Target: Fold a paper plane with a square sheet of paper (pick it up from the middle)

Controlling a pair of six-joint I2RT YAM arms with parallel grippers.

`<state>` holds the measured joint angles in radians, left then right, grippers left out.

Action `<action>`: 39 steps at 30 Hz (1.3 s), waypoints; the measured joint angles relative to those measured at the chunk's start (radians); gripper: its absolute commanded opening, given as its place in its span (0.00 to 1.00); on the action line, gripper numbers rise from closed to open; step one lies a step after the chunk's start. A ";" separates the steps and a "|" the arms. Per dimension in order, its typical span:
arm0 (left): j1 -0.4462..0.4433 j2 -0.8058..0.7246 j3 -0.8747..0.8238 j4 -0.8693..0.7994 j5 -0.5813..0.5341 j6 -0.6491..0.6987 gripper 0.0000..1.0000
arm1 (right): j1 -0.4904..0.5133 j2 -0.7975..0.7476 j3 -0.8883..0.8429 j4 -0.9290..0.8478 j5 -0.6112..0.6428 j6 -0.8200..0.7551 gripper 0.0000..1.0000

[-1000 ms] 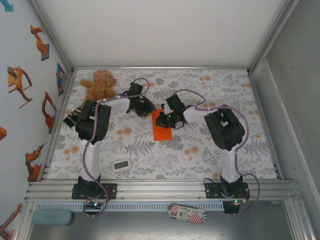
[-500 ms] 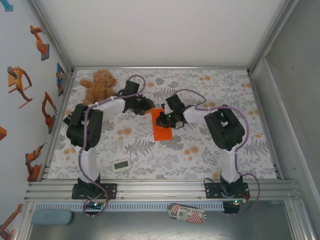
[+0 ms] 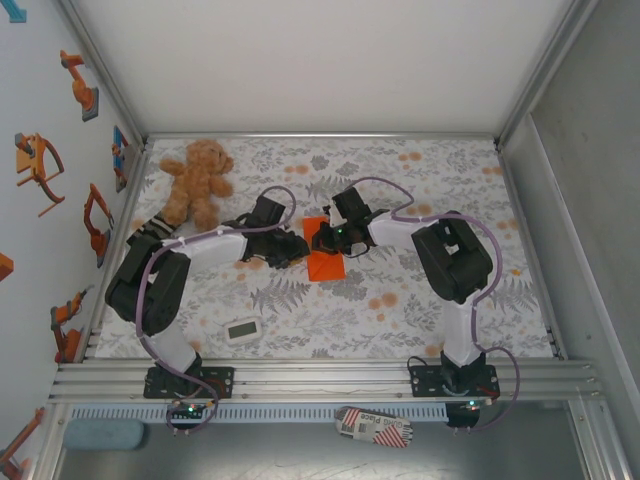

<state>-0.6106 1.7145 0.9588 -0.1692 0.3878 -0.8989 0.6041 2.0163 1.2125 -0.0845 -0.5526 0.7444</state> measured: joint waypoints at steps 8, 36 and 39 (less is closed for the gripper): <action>-0.011 0.018 -0.010 0.033 0.003 -0.018 0.23 | 0.000 0.000 0.000 0.000 0.000 0.003 0.04; -0.011 0.093 0.019 0.060 0.010 -0.006 0.07 | -0.003 -0.034 -0.003 -0.009 0.025 0.005 0.07; -0.010 0.102 0.029 0.053 0.004 0.005 0.07 | -0.010 -0.071 -0.014 -0.028 0.062 -0.008 0.13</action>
<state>-0.6201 1.8164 0.9874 -0.1165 0.3916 -0.8944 0.5945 1.9450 1.1984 -0.1127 -0.4908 0.7368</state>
